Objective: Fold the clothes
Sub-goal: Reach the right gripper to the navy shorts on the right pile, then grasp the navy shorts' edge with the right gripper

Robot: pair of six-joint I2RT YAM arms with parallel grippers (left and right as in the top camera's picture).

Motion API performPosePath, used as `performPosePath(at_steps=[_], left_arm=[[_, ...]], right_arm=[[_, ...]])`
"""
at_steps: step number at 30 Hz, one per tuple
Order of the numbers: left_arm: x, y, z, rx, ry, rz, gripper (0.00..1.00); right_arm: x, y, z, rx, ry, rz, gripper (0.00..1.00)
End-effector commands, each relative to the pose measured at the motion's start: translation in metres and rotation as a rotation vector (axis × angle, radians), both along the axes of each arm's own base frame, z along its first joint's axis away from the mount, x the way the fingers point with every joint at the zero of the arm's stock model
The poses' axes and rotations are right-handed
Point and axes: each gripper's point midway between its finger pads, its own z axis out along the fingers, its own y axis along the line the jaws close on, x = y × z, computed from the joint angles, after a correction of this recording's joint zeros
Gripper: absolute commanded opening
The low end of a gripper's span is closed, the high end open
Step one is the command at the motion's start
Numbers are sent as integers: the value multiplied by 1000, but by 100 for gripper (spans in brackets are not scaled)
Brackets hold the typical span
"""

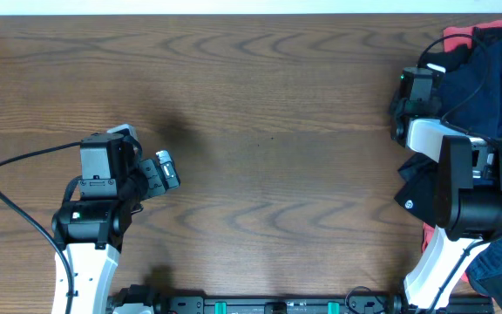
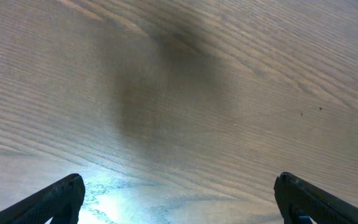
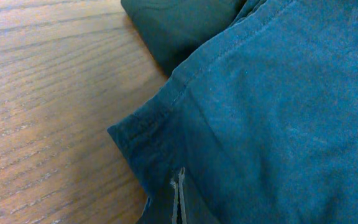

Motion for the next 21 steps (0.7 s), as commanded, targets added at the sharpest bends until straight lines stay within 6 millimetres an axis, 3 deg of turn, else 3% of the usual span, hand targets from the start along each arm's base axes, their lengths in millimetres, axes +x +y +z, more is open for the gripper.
performPosePath(at_steps=[1, 5, 8, 9, 12, 15, 21], left_arm=[[3, -1, 6, -12, -15, 2, 99], [3, -1, 6, -12, -15, 2, 99], [3, -1, 6, -12, -15, 2, 99], [3, -1, 6, -12, -15, 2, 99], [3, -1, 6, -12, -15, 2, 99], [3, -1, 6, -12, -15, 2, 99], [3, -1, 6, -12, -15, 2, 99]], right_arm=[[8, -10, 20, -2, -52, -33, 1], [21, -5, 53, 5, -110, 11, 1], [24, -4, 60, 6, -105, 16, 1], [22, -4, 57, 10, -91, 20, 1], [24, 5, 39, 50, -58, 61, 28], [20, 6, 13, 55, -6, 59, 45], [17, 2, -21, 48, 42, 43, 49]])
